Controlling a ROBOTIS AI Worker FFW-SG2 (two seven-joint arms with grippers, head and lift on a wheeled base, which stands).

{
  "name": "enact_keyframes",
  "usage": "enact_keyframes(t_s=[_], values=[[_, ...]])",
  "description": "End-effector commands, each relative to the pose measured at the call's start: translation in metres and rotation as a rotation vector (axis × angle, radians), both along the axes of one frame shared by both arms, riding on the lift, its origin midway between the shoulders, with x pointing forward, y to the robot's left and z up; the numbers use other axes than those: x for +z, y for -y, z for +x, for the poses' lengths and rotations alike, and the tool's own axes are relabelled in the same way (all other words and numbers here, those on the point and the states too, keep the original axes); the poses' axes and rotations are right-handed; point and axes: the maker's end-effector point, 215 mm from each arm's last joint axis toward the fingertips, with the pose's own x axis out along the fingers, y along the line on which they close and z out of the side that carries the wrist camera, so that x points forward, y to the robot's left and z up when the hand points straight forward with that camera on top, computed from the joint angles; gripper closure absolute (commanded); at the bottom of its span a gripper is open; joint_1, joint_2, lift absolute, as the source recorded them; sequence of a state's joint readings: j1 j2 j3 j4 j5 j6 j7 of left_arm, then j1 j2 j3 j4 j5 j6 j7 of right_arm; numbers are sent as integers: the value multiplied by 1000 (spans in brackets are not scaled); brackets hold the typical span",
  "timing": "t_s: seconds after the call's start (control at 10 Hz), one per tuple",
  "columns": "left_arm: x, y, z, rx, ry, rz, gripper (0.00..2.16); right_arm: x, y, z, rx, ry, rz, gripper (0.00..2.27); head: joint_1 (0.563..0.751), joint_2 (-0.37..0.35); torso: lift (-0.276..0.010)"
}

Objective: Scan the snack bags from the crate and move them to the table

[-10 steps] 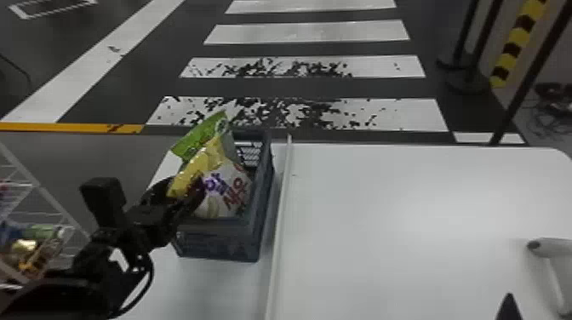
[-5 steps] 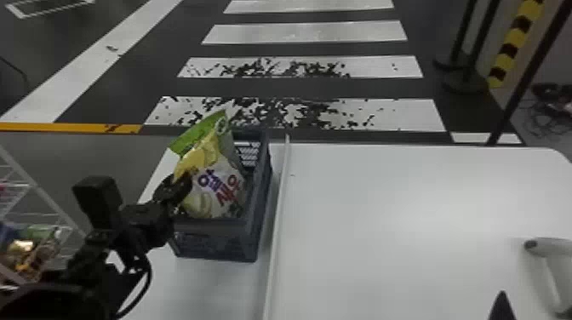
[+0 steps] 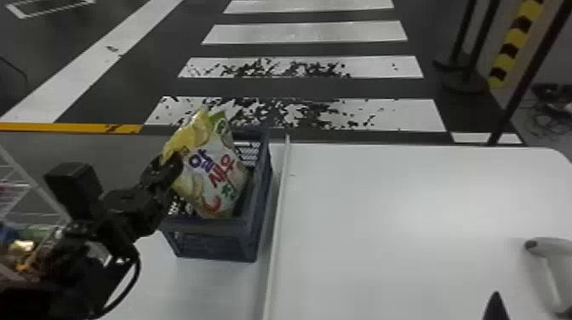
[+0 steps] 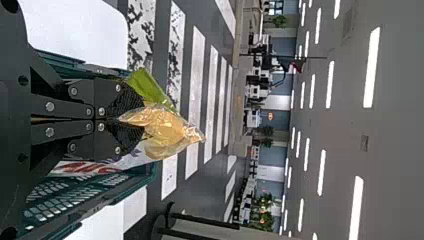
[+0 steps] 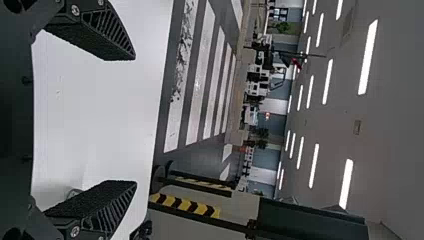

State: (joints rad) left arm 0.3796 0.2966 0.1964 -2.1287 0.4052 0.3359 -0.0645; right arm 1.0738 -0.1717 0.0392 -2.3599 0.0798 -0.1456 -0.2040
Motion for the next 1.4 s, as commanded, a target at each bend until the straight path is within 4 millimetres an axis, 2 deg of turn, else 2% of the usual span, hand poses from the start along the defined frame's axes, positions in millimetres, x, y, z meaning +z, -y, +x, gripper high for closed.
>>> enact_keyframes(t_s=[0.0, 0.3, 0.5, 0.8, 1.3], values=[[22, -3, -3, -5, 16, -14, 1892, 1, -3, 0, 5, 2, -1, 107, 695, 122, -95], [50, 1, -13, -21, 26, -84, 1892, -4, -12, -1, 18, -14, -5, 107, 695, 136, -95], [74, 19, -14, -45, 61, -149, 1892, -4, -17, -1, 26, -21, -17, 107, 695, 143, -95], [100, 28, -20, -75, 89, -259, 1892, -9, -16, -2, 22, -41, -24, 107, 695, 122, -95], [87, 99, -37, -283, -6, -439, 1892, -15, -20, -3, 22, -59, -34, 107, 695, 54, -95]])
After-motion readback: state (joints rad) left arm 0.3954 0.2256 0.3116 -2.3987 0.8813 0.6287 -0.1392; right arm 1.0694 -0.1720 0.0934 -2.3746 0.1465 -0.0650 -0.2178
